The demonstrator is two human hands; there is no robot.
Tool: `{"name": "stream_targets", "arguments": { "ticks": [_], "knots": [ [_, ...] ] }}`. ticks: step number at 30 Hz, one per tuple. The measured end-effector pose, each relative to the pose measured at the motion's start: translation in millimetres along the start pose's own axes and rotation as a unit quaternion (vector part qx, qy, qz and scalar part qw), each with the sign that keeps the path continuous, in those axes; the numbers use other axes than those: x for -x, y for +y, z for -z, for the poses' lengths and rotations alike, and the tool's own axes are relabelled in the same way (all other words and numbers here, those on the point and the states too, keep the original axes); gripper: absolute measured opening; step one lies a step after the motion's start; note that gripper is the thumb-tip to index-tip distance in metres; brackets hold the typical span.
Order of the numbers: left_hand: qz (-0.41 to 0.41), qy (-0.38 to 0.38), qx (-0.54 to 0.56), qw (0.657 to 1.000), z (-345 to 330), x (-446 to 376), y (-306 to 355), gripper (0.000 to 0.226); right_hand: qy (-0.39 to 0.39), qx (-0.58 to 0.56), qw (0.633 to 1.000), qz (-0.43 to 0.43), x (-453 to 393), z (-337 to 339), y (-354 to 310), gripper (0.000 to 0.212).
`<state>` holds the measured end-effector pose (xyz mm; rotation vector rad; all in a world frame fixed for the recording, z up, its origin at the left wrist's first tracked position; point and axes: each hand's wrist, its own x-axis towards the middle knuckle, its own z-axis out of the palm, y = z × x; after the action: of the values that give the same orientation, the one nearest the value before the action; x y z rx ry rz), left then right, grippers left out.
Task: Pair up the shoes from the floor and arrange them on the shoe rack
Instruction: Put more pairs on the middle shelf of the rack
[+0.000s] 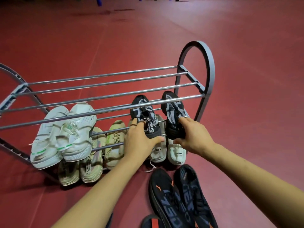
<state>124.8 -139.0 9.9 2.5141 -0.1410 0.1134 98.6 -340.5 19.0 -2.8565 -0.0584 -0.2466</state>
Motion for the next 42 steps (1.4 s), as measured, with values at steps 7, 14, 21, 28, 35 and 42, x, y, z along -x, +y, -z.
{"name": "stream_targets", "arguments": {
  "ticks": [7,14,21,28,35,42],
  "knots": [
    [-0.007,0.016,-0.009,1.0,-15.9,-7.7,23.8,0.076,-0.041,-0.032,0.999,0.007,-12.5,5.4,16.4,0.055],
    [-0.047,-0.016,0.004,0.999,-18.7,4.0,1.7,0.083,-0.04,-0.069,0.996,0.028,-1.7,-4.4,22.8,0.07],
    [0.078,-0.08,0.132,0.985,-67.2,141.7,-81.7,0.047,0.039,-0.114,0.985,0.119,124.6,-40.5,27.8,0.023],
    [0.027,-0.356,0.0,0.934,-70.8,231.6,-137.3,0.12,-0.239,-0.152,0.952,0.115,230.8,-73.8,10.6,0.022],
    [0.028,-0.266,0.051,0.962,-47.0,235.1,-151.3,0.062,-0.224,-0.11,0.918,0.31,200.0,-75.1,-66.0,0.019],
    [0.084,-0.149,0.034,0.985,-10.3,214.5,-186.2,0.034,-0.374,0.134,0.869,0.294,196.5,-119.0,-74.9,0.07]
  ]
}}
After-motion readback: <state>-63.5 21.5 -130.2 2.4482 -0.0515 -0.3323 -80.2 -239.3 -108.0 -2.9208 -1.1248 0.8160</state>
